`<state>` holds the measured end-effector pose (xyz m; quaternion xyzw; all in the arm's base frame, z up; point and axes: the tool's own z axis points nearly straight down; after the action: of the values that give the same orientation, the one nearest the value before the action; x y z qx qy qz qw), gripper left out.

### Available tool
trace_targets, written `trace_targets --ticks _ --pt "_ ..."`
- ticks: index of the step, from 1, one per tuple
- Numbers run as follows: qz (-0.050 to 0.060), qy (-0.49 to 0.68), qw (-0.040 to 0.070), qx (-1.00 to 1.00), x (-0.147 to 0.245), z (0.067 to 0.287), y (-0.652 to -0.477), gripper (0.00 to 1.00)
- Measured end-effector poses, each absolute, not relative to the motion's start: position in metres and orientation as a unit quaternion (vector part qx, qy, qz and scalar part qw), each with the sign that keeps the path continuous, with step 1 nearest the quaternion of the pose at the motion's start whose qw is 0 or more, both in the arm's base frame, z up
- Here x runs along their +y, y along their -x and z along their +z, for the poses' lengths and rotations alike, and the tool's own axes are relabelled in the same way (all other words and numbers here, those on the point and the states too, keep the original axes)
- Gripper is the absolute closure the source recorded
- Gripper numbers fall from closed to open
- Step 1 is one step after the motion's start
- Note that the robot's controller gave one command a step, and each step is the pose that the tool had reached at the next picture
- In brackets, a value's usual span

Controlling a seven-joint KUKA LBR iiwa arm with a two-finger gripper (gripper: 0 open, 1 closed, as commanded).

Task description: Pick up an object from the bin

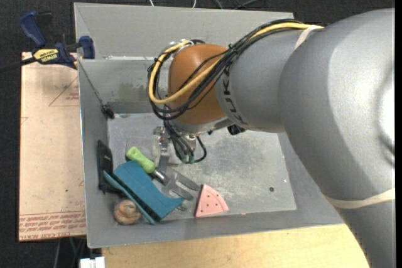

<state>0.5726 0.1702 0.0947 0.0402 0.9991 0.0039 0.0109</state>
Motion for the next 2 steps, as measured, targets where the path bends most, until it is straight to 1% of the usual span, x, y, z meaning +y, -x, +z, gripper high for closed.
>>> trace_targets --ticks 1,2 --pt "0.004 -0.04 0.011 0.999 0.17 0.095 -0.573 1.0" --pt "0.003 -0.04 0.006 0.999 0.17 0.125 -0.569 1.0"
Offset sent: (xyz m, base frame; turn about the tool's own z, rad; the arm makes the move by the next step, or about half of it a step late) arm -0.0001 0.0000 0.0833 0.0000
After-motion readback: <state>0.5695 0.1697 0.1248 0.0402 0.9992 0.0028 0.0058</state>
